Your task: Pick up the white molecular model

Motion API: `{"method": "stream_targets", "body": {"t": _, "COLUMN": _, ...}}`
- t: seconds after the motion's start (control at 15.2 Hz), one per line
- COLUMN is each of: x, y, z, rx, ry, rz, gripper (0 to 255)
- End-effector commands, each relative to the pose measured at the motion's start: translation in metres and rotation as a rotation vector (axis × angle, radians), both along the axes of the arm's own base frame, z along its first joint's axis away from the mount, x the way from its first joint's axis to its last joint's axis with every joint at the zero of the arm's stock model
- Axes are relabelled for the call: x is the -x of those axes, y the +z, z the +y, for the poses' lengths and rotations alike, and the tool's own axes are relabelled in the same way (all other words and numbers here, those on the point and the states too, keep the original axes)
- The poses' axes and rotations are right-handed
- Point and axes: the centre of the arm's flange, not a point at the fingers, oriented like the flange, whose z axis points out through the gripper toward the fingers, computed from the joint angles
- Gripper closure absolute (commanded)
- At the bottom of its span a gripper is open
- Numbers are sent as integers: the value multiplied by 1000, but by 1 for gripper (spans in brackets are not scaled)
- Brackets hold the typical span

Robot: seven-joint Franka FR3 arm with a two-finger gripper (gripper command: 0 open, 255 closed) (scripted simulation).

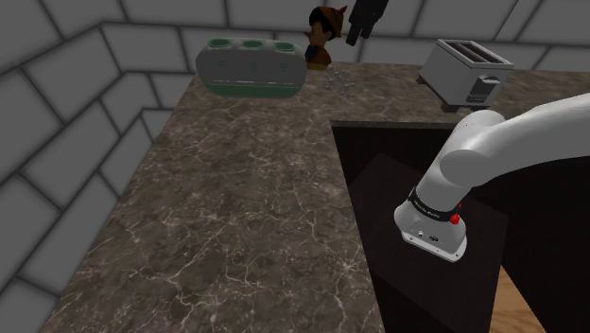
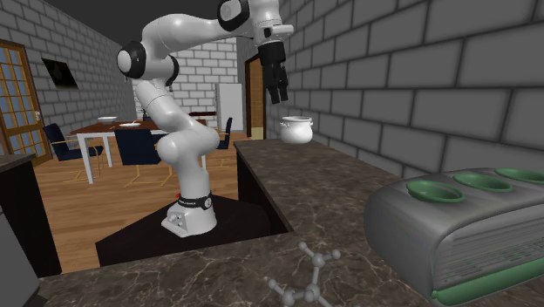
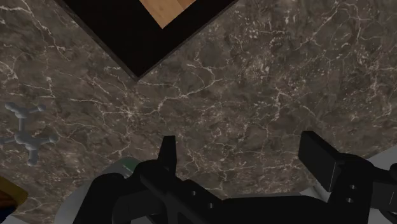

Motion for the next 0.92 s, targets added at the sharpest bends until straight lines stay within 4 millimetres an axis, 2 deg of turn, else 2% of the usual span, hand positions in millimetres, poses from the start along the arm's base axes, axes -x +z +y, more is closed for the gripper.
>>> {"method": "stream_targets", "body": {"t": 0.0, "x": 0, "y": 0, "z": 0, "rx": 0, "ry": 0, "rz": 0, "gripper": 0}}
{"method": "stream_targets", "body": {"t": 0.86, "x": -127, "y": -68, "z": -115, "rx": -24, "ry": -118, "rz": 129, "gripper": 0}}
